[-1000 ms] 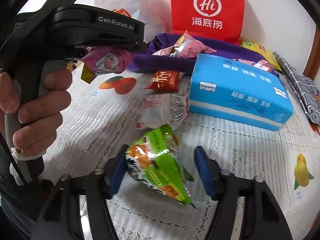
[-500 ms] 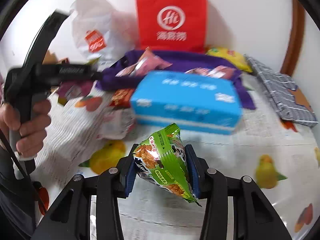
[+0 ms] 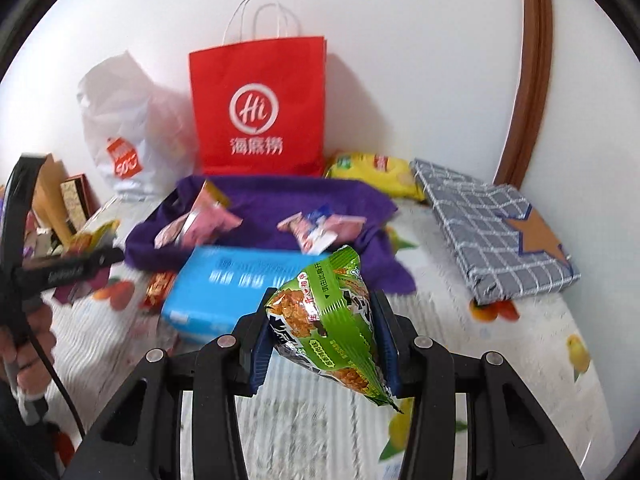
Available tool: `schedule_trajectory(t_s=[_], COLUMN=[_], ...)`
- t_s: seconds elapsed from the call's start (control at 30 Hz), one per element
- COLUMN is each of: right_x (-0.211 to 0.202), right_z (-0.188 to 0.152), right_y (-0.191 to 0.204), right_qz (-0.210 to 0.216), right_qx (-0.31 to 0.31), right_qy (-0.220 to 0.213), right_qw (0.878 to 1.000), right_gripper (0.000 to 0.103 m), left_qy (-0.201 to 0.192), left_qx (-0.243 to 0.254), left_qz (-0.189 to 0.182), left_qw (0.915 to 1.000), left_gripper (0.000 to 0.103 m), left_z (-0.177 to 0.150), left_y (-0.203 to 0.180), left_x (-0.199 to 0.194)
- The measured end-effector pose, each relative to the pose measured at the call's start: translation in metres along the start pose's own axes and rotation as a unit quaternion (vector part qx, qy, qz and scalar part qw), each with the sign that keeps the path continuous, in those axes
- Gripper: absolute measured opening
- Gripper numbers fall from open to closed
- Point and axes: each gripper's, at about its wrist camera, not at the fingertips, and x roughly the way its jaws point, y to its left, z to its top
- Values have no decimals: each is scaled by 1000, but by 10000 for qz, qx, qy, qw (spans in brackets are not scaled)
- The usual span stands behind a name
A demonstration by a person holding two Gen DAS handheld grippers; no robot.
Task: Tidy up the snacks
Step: 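Lift the green snack bag toward the towel with the right tool while the left holds the chip bag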
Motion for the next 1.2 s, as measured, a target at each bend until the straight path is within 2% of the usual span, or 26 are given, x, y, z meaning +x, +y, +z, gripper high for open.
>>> schedule_trajectory(t_s=[0.23, 0.47, 1.1, 1.2], right_x=[7, 18, 37, 42], right_z=[24, 40, 62, 61], right_y=[-6, -4, 14, 14], right_qz=[-40, 109, 321, 376], right_qx=[118, 216, 121, 189], right_qy=[-147, -171, -176, -119], right_qw=[9998, 9996, 9993, 9990], right_gripper=[45, 45, 45, 45], left_qy=[-39, -154, -191, -201], left_qx=[-70, -27, -75, -141], left_qz=[-63, -89, -186, -309], left_qw=[9999, 9998, 9996, 9992], left_gripper=[61, 61, 61, 61], left_z=[1, 2, 2, 2], left_y=[1, -2, -3, -2], left_x=[-2, -8, -10, -12])
